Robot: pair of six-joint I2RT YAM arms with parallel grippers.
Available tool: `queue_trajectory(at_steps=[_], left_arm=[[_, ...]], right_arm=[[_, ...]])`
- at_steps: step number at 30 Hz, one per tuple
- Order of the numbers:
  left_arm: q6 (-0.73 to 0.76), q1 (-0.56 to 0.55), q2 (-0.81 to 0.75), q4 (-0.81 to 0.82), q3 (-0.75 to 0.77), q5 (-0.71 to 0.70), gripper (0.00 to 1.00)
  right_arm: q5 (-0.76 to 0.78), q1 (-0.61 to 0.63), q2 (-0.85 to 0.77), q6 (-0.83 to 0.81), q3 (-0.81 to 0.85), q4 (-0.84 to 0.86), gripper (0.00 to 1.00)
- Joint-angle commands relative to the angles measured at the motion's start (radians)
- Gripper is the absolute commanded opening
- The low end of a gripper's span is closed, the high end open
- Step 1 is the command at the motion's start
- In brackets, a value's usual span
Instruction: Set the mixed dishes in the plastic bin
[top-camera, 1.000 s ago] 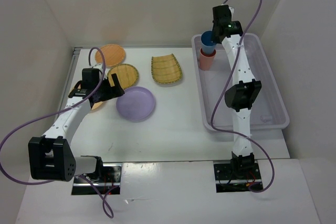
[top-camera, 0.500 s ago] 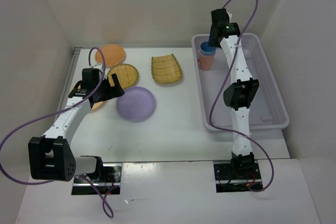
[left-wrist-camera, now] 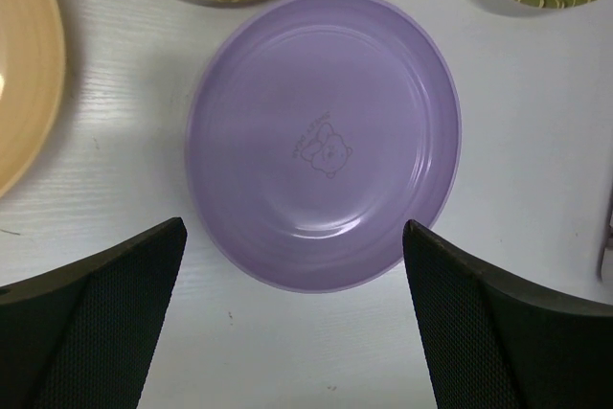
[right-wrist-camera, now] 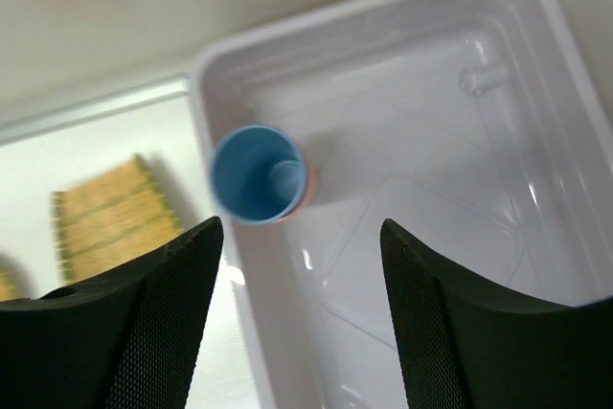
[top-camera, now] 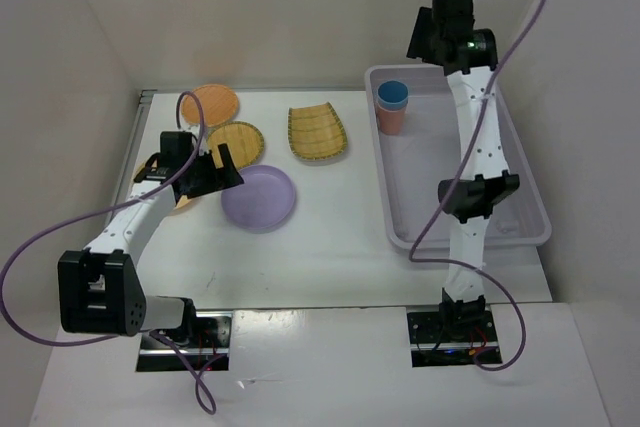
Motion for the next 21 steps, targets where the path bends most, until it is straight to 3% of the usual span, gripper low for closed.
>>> queue_trajectory(at_steps=[1,10,12,15,16,19,21], left_arm=[[0.027,0.014,0.031,-0.033,-0.002,0.069,1.0],[-0.103,0.014,0.005,-0.024,-0.059,-0.151,1.0],[-0.141,-0.009,0.014,0.008,-0.073,-0.211,1.0],[-0.166,-0.027,0.014,0.038,-0.097,-0.246,1.0],[-0.175,-0.036,0.014,0.047,-0.111,-0.247,1.0],[-0.175,-0.046,0.014,0.076,-0.123,-0.289,0.96],[-0.175,-0.056,0.045,0.076,-0.123,-0.303,0.95]], right_arm=[[-0.038,0.026,-0.192,-0.008,0.01,-0.035,0.72],[-0.069,0.214,-0.381,-0.017,-0.183,-0.042,0.72],[-0.015,0.265,-0.434,-0.017,-0.243,-0.022,0.75],[0.017,0.322,-0.558,-0.017,-0.445,0.064,0.78],[0.017,0.333,-0.609,-0.017,-0.529,0.183,0.78],[-0.116,0.333,-0.816,-0.038,-0.975,0.454,0.78],[-0.229,0.333,-0.893,-0.014,-1.123,0.536,0.8]])
